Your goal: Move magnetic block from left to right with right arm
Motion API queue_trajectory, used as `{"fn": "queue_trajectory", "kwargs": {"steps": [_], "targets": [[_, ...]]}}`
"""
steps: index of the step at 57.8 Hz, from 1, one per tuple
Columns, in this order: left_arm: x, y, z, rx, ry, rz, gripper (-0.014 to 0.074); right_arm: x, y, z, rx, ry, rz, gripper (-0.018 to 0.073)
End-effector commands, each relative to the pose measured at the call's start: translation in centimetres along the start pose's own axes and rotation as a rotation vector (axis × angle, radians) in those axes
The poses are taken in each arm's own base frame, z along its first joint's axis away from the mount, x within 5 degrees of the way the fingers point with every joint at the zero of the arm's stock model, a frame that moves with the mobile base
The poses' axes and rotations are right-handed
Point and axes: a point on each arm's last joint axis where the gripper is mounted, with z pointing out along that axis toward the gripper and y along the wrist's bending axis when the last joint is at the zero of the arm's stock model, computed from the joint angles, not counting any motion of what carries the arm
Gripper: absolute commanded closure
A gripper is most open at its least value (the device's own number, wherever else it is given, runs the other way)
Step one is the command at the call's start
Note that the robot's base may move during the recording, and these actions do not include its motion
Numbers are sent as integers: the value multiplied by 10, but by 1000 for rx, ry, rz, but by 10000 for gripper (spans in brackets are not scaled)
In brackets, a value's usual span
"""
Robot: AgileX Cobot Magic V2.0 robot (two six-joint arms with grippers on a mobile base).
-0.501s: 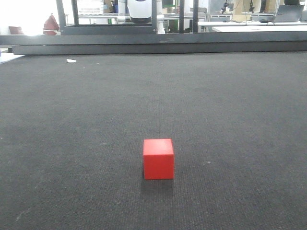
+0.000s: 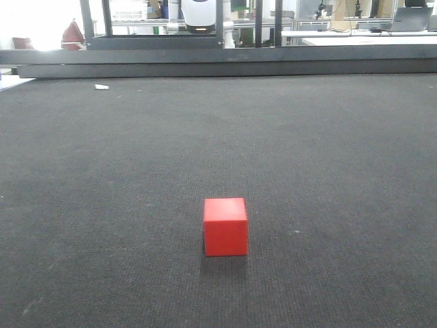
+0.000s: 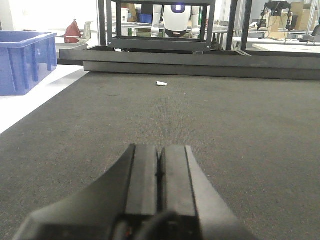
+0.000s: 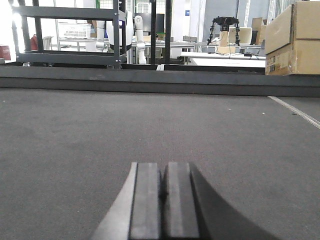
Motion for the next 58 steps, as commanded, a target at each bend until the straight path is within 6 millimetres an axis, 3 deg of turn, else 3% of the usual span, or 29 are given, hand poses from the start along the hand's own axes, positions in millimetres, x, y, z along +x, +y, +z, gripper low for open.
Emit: {"fn": "queue_trajectory", "kwargs": {"steps": [1,38,49,58], "targets": [[-6,0,-1,1,-88,-14,713,-10,0,-2,6,-112,-7,505],[-6,0,-1,1,-88,-14,713,-11,0,-2,6,-114,-7,505],[-6,0,-1,1,-88,-14,713,-36,1,-4,0,-95,-7,505],[-6,0,-1,1,-88,-14,713,-60,3,-2,-6,46,-9,505]]}}
